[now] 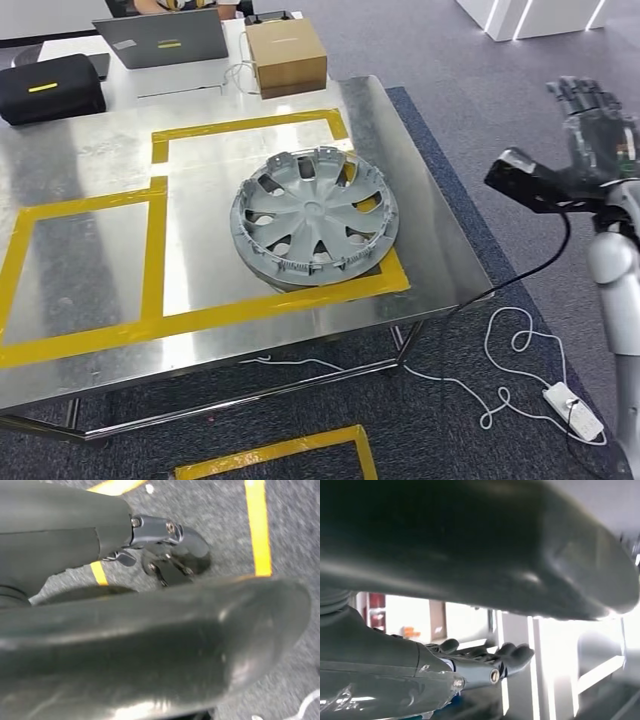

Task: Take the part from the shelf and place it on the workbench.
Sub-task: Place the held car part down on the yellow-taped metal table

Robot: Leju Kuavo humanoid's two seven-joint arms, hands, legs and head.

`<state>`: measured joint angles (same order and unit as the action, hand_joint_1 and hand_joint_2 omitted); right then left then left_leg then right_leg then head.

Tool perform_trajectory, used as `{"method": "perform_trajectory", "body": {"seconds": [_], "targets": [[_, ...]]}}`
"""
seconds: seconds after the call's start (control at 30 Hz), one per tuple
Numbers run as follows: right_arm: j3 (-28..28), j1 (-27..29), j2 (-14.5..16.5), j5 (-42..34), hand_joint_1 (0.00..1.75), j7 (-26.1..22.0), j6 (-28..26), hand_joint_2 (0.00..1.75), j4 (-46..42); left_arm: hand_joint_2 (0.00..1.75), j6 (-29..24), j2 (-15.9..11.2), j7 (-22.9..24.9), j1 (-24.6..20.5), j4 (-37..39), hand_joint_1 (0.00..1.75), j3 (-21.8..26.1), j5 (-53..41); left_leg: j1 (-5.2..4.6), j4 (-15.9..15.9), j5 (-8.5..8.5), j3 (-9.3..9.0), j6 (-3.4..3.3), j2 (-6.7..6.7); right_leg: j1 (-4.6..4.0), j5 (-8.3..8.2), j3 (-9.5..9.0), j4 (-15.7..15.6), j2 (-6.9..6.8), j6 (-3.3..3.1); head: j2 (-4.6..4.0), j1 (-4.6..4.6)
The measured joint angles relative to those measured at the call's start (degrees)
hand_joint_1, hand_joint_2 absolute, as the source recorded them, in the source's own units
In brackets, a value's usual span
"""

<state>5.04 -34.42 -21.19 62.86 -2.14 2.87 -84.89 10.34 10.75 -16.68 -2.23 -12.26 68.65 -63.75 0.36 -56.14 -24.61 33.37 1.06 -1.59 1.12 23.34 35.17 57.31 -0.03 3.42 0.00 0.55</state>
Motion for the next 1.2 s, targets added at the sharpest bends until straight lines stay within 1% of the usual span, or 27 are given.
{"method": "perform_trajectory", "body": {"seconds": [0.1, 0.2, 0.3, 0.47, 0.93, 1.0, 1.03, 1.07, 1.1, 1.13, 1.2], "targets": [[-7.4, 4.4, -4.6, -1.6, 0.0, 0.2, 0.3, 0.0, -8.6, 0.0, 0.4, 0.6, -0.4, -0.4, 0.0, 0.0, 0.4, -0.3, -0.05, 0.0, -0.11, -0.02, -0.14, 0.04, 0.07, 0.07, -0.06, -0.1, 0.03, 0.12, 0.0, 0.01], [-12.6, 7.6, -7.7, -2.6, 0.0, 0.3, 0.4, 0.0, -14.1, 0.0, 0.5, 0.7, -0.6, -0.5, 0.0, 0.0, 0.4, -0.7, -0.13, 0.0, -0.16, -0.04, -0.2, 0.08, 0.14, 0.09, -0.07, -0.1, 0.11, 0.17, 0.0, 0.0], [-15.7, 9.6, -9.6, -2.7, 0.0, 0.4, 0.5, 0.0, -17.4, 0.0, 0.5, 0.9, -0.7, -0.8, 0.0, 0.0, 0.4, -0.9, -0.16, 0.0, -0.19, -0.05, -0.23, 0.14, 0.17, 0.05, -0.07, -0.1, 0.22, 0.22, 0.0, 0.01], [-17.9, 11.2, -11.1, -2.7, 0.0, 0.6, 0.5, 0.0, -20.1, 0.0, 0.5, 1.0, -0.7, -1.0, 0.0, 0.0, 0.4, -0.9, -0.17, 0.0, -0.14, -0.07, -0.24, 0.17, 0.18, -0.01, -0.07, -0.1, 0.26, 0.29, 0.0, 0.01], [-19.0, 12.2, -12.0, -2.7, 0.0, 0.7, 0.6, 0.0, -21.9, 0.0, 0.5, 1.2, -0.7, -1.2, 0.0, 0.0, 0.4, -0.9, -0.19, 0.0, -0.06, -0.08, -0.27, 0.2, 0.2, -0.05, -0.08, -0.1, 0.3, 0.33, 0.0, 0.0], [-19.5, 13.2, -12.2, -3.8, 0.0, 0.9, -0.8, 0.0, -22.4, 0.0, 0.3, 1.2, -0.7, -1.2, 0.0, 0.0, 0.4, -1.0, -0.2, 0.0, -0.06, -0.18, -0.27, 0.21, 0.19, -0.03, 0.03, -0.1, 0.31, 0.35, 0.0, -0.03], [-20.6, 14.9, -12.3, -5.8, 0.0, 0.7, -2.5, 0.0, -23.3, 0.0, 0.1, 1.3, -0.8, -1.3, 0.0, 0.0, 0.4, -0.9, -0.2, 0.0, -0.09, -0.26, -0.32, 0.19, 0.18, 0.05, 0.04, -0.1, 0.26, 0.41, 0.0, -0.02], [-22.7, 17.4, -12.4, -9.4, 0.0, -0.4, -4.6, 0.0, -24.7, 0.0, -0.2, 1.3, -0.9, -1.2, 0.0, 0.0, 0.4, -0.8, -0.21, -0.1, -0.15, -0.34, -0.39, 0.13, 0.17, 0.17, -0.08, -0.2, 0.14, 0.44, 0.0, 0.0], [-26.0, 20.5, -12.0, -14.0, 0.0, -2.5, -6.7, 0.0, -26.6, 0.0, -0.6, 1.4, -0.9, -1.1, 0.0, 0.0, 0.5, -0.6, -0.2, 0.0, -0.21, -0.38, -0.45, 0.04, 0.15, 0.28, -0.24, -0.2, 0.0, 0.47, 0.0, -0.03], [-30.5, 23.5, -11.0, -19.2, 0.0, -5.5, -8.5, 0.0, -28.6, 0.0, -0.8, 1.6, -0.8, -1.0, 0.0, 0.0, 0.6, -0.2, -0.19, 0.0, -0.27, -0.39, -0.52, -0.05, 0.14, 0.37, -0.45, -0.2, -0.14, 0.49, 0.0, 0.01], [-40.7, 28.2, -7.1, -28.1, 0.0, -12.0, -12.0, 0.0, -31.4, 0.0, -1.0, 1.9, -0.5, -0.7, 0.0, 0.0, 1.0, 0.9, -0.15, 0.0, -0.36, -0.37, -0.48, -0.14, 0.12, 0.44, -0.62, -0.2, -0.22, 0.46, 0.0, -0.02]]}}
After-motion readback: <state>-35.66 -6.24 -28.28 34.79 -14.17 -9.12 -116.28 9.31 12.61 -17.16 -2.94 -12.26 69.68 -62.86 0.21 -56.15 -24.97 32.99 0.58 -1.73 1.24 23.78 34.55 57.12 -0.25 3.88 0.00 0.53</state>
